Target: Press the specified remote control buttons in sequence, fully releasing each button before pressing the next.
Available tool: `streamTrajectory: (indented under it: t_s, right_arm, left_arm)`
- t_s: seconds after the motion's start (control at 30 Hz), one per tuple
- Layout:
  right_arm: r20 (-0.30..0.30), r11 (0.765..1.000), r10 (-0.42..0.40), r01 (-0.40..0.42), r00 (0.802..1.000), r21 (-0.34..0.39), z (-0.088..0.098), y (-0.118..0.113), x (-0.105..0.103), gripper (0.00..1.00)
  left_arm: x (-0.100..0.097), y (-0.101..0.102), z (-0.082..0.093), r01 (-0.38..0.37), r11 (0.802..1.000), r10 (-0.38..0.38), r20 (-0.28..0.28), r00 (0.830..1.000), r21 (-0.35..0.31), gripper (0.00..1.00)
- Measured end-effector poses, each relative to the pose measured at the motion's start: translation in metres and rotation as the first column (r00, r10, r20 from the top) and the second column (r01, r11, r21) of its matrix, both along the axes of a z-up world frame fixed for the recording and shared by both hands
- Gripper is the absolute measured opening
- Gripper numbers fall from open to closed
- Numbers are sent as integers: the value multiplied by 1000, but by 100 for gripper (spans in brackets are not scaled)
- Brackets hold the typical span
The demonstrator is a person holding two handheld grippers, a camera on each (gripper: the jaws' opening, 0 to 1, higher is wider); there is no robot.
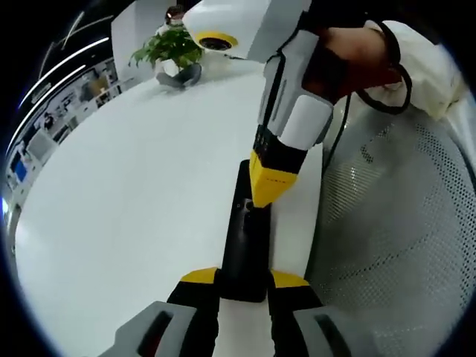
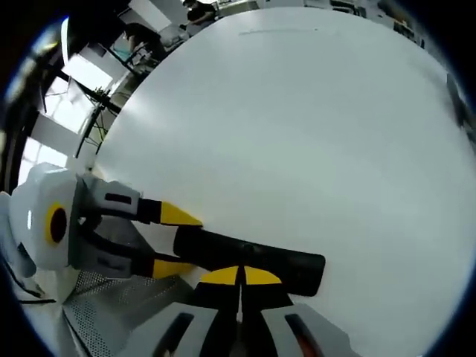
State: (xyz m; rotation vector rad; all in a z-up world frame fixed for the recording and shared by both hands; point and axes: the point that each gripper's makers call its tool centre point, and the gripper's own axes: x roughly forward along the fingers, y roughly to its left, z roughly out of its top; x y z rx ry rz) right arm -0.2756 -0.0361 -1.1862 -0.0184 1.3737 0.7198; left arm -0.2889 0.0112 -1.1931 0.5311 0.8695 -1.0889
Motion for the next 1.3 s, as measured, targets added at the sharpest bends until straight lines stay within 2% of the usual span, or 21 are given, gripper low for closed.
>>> streamTrajectory:
  t_s: [0.2, 0.4, 0.63, 0.77, 0.97, 1.3]
  right_arm:
    - [-11, 1000, 9, -9, 1000, 11, 1, 3, -3, 0]
    - [-6, 999, 29, -29, 1000, -19, -2, 4, -4, 0]
    - [40, 995, 81, -78, 996, -61, -3, 4, -7, 0]
    - [33, 997, 66, -65, 997, -51, -4, 3, -4, 0]
    - [-23, 1000, 4, -4, 1000, -18, -6, 3, -6, 0]
    - [-2, 999, 37, -37, 999, -24, -2, 3, -9, 0]
  left_arm:
    - [0, 0, 0, 10, 1000, -10, 4, 1000, -1, 24]
    - [0, 0, 0, 13, 1000, -13, 8, 1000, 1, 25]
    - [-1, 0, 0, 20, 1000, -20, 13, 1000, 6, 25]
    - [-1, 0, 0, 20, 1000, -20, 15, 1000, 5, 25]
    - [-1, 0, 0, 20, 1000, -20, 17, 1000, 8, 25]
    - [-1, 0, 0, 21, 1000, -22, 16, 1000, 9, 25]
